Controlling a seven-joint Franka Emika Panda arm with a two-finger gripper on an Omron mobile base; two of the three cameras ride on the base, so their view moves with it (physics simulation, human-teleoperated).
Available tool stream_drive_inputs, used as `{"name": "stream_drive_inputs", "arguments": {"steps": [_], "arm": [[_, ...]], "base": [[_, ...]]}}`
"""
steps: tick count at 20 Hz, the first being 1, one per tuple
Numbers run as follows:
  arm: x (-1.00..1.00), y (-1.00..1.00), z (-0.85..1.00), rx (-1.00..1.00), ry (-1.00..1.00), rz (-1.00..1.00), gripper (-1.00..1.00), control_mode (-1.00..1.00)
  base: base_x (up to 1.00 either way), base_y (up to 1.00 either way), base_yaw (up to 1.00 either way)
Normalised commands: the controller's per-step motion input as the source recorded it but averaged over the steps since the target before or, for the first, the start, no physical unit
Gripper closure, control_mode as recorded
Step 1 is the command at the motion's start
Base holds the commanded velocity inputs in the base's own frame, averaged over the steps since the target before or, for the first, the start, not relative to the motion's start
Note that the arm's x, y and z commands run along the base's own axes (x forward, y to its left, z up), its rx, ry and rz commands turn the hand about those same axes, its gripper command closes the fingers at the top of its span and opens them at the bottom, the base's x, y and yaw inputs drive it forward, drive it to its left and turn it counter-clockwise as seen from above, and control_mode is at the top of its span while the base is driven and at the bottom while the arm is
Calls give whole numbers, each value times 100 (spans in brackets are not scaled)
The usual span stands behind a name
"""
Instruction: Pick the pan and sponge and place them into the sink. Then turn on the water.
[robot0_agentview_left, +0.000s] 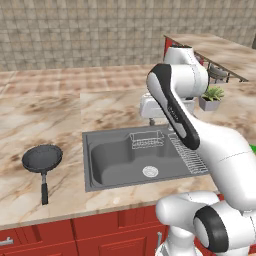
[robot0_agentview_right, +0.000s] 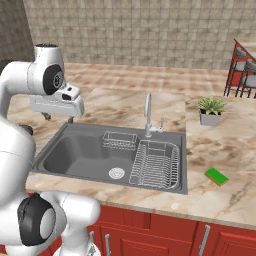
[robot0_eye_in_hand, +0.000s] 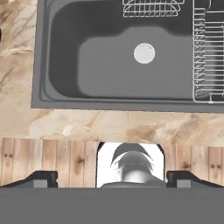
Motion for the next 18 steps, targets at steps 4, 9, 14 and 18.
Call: {"name": "stream_drive_inputs", "arguments": {"steps": [4, 9, 14, 18], "arm": [[-3, 57, -3, 0, 6, 6, -100, -100], [0, 58, -5, 0, 7, 6, -100, -100], [-4, 62, -18, -1, 5, 3, -100, -100], [-16, 55, -28, 0, 2, 5, -100, -100]], "base": [[0, 0, 0], [0, 0, 0], [0, 0, 0], [0, 0, 0]]}}
